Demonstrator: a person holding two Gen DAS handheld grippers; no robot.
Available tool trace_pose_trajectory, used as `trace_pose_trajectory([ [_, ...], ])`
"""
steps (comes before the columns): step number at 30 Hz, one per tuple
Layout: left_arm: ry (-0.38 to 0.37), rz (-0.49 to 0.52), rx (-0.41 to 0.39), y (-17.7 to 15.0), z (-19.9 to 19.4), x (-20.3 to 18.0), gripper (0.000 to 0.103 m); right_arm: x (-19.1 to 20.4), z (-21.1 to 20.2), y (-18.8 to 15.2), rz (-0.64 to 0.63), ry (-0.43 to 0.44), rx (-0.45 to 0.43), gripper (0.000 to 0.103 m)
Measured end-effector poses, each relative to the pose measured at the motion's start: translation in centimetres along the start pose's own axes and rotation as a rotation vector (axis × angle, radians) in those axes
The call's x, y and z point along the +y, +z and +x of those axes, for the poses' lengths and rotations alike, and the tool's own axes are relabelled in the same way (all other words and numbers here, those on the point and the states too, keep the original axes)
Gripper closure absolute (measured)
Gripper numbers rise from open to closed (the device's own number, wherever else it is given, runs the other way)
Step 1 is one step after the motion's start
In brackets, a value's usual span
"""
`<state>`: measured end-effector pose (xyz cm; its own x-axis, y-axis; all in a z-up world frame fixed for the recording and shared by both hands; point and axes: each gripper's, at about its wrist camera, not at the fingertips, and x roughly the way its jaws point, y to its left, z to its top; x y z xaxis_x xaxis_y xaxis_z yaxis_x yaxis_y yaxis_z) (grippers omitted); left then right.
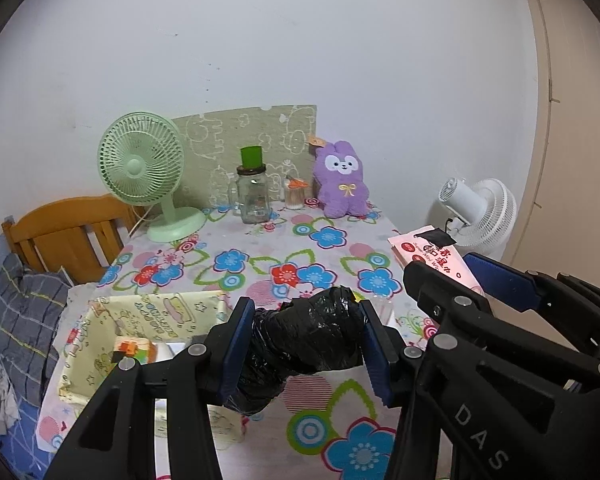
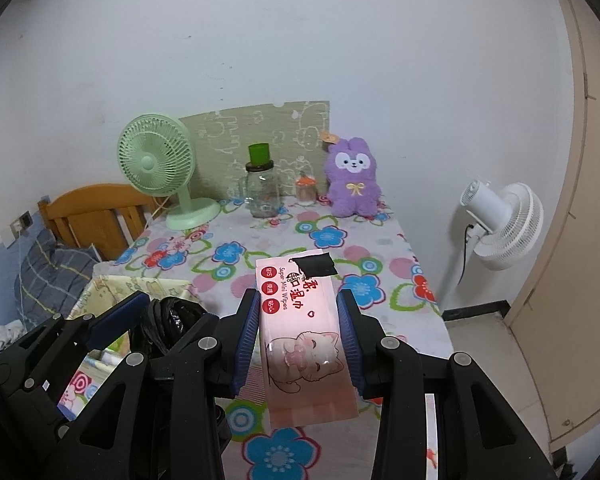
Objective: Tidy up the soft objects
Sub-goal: 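Move both tools over the paper box holding the black bag and pink packet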
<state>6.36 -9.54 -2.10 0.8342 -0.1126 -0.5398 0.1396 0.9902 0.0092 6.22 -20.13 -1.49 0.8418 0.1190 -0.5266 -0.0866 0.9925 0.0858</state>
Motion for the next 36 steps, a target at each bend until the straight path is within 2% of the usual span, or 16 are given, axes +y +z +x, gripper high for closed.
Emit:
trace_pose_trajectory([
  [19, 0.040, -0.047, 0.014, -0.1, 0.2, 6.5, 0.050, 6.5, 1.9, 0.9, -0.039, 0.057, 0.023, 0.061],
  [36, 0.082, -0.075, 0.046, -1.1, 2.1, 12.1, 0.050, 11.7, 5.0, 0.8, -0.092, 0.110, 0.055, 0.061],
])
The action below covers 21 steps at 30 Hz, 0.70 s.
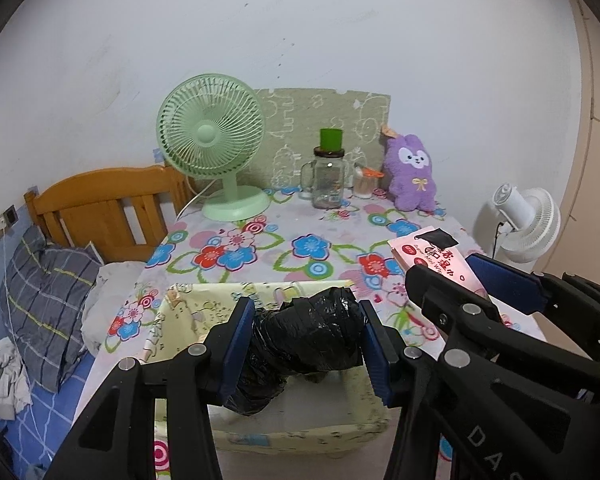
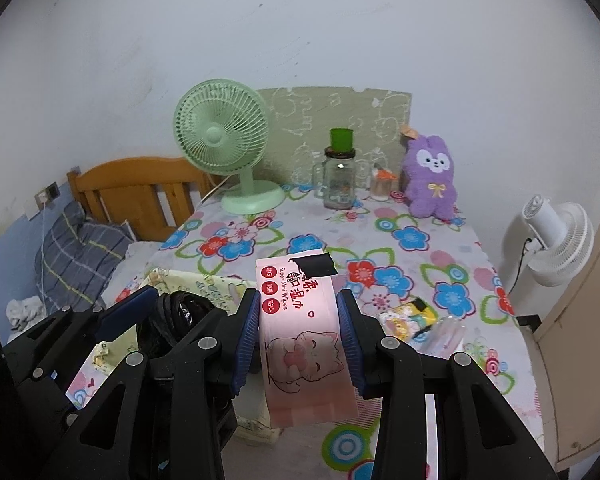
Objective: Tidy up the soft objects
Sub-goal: 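Move both tools over the paper box holding the black bag and pink packet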
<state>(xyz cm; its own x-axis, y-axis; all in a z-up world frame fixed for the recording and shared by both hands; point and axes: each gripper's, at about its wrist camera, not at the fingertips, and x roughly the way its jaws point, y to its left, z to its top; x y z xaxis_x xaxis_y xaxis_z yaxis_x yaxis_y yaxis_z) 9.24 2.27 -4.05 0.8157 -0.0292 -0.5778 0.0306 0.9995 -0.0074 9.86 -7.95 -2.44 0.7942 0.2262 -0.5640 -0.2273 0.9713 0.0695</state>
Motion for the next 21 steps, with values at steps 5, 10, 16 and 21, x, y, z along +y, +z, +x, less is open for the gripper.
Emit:
trace_pose_trajectory([
  [5, 0.017, -0.010, 0.022, -0.3, 1.1, 1.3, 0.050, 1.1, 1.6, 0.0, -0.010, 0.025, 0.022, 0.061],
  [10, 0.013, -0.009, 0.059, -0.6, 2.5, 2.2, 0.050, 1.8, 3.1, -0.2, -0.012, 0.043, 0.051, 0.061],
  [16, 0.021, -0.014, 0.095, -1.3, 3.9, 3.3, 0.050, 2.7, 4.8, -0.6, -0.020, 0.064, 0.086, 0.061],
  [21, 0.021, -0.020, 0.132, -1.8, 4.9, 4.2, 0.049, 3.4, 6.2, -1.1, -0.026, 0.095, 0.115, 0.061],
])
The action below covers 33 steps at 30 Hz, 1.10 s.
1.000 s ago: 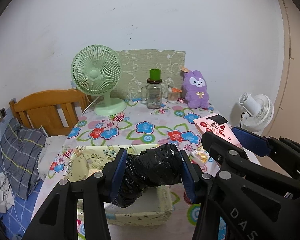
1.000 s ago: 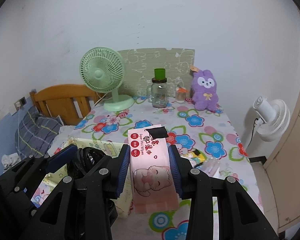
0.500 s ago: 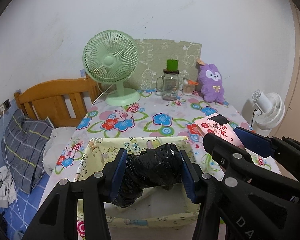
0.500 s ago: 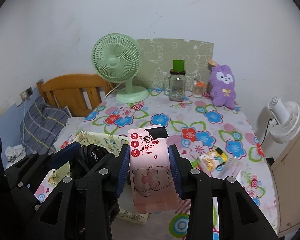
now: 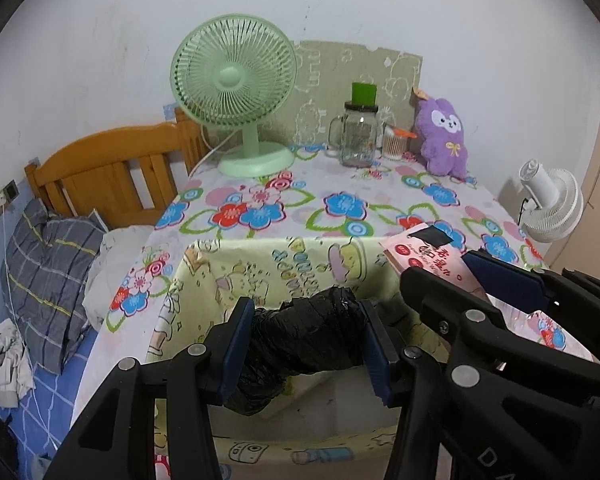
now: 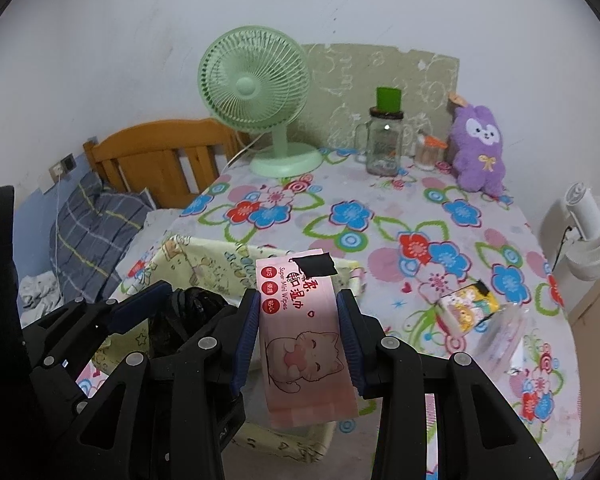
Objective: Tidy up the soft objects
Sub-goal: 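Move both tools over the paper box holding the black bag and pink packet, then open both tools to drop the black bag and pink packet into the box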
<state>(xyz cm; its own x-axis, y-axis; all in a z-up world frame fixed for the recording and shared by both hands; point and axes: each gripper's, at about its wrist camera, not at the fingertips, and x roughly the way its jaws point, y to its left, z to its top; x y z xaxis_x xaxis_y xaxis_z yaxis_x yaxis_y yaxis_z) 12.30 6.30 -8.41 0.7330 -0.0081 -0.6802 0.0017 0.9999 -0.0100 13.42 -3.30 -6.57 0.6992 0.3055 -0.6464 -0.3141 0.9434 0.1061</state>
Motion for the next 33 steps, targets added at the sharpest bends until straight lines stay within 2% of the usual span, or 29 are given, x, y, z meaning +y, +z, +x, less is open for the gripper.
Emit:
trace_pose_trajectory([
  [6, 0.008, 0.010, 0.029, -0.5, 0.8, 1.0, 0.047, 0.8, 1.5, -0.4, -0.002, 0.027, 0.025, 0.061],
  [11, 0.029, 0.040, 0.040, -1.1, 1.3, 1.5, 0.030, 1.4, 2.7, -0.7, -0.008, 0.032, 0.054, 0.061],
  [17, 0.022, 0.041, 0.061, -1.7, 1.5, 2.5, 0.017, 2.4, 3.5, -1.1, -0.028, 0.047, 0.077, 0.061],
  [27, 0.000, 0.057, 0.080, -2.4, 1.3, 2.6, 0.011, 3.0, 4.3, -1.6, -0.036, 0.054, 0.101, 0.059],
  [29, -0.003, 0.056, 0.080, -2.5, 1.2, 2.6, 0.010, 3.1, 4.2, -1.7, -0.039, 0.040, 0.099, 0.055],
  [30, -0.006, 0.055, 0.082, -2.5, 1.1, 2.6, 0.010, 3.1, 4.1, -1.7, -0.042, 0.031, 0.097, 0.049],
  [31, -0.008, 0.055, 0.083, -2.6, 1.1, 2.5, 0.009, 3.1, 4.0, -1.6, -0.043, 0.022, 0.095, 0.038],
  [33, -0.011, 0.055, 0.081, -2.6, 1.0, 2.5, 0.009, 3.0, 3.6, -1.6, -0.046, 0.007, 0.080, 0.028],
])
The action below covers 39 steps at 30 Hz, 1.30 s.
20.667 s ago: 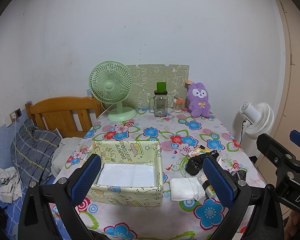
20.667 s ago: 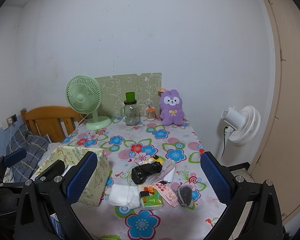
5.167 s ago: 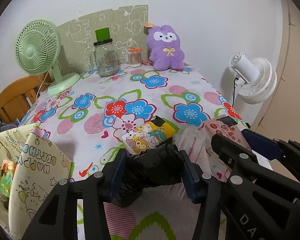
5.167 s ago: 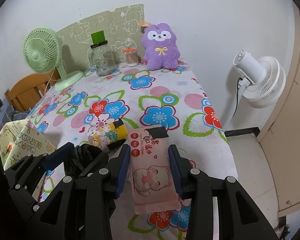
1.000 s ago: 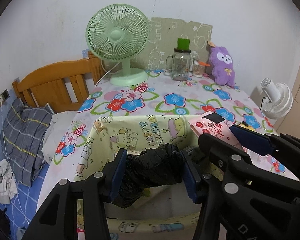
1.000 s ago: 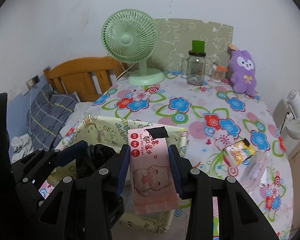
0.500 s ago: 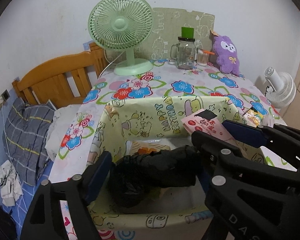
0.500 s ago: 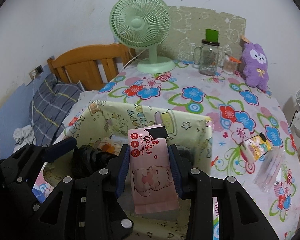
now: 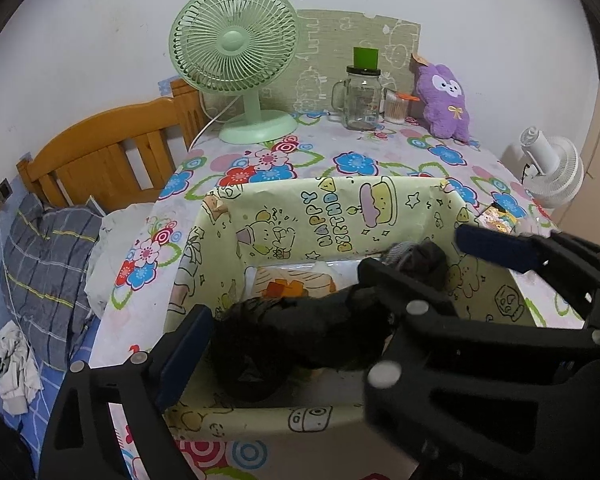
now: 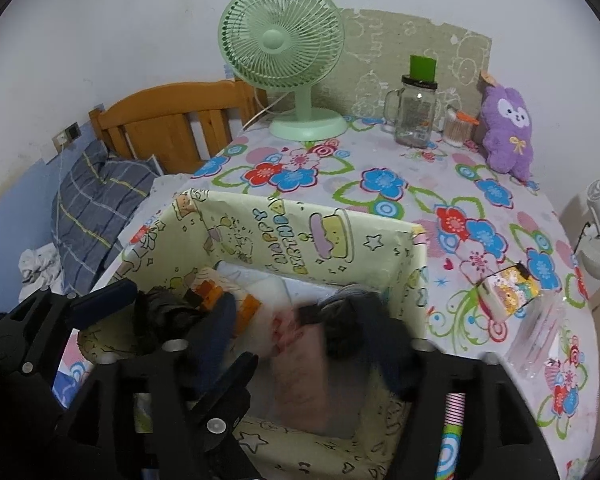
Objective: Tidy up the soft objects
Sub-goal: 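Open both tools to drop the black bag and pink packet into the box, then lift both tools out of the box and move toward the remaining items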
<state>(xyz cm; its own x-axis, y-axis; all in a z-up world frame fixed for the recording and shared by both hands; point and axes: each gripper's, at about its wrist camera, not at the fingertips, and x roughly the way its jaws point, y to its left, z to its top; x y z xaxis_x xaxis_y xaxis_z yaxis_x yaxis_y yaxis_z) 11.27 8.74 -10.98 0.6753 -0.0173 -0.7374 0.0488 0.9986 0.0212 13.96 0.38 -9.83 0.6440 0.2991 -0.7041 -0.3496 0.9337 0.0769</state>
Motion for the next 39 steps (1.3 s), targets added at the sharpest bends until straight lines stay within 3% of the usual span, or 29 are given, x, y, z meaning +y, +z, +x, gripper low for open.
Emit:
trace_pose_trajectory([
  [17, -0.016, 0.023, -0.053, 0.4, -2.3, -2.6, 0.003, -1.9, -3.6, -0.5, 0.006, -0.056, -0.062, 0.025],
  [39, -0.038, 0.031, -0.123, 2.0, -5.6, -7.2, 0.002, -6.1, -9.5, -0.6, 0.055, -0.138, -0.170, 0.007],
])
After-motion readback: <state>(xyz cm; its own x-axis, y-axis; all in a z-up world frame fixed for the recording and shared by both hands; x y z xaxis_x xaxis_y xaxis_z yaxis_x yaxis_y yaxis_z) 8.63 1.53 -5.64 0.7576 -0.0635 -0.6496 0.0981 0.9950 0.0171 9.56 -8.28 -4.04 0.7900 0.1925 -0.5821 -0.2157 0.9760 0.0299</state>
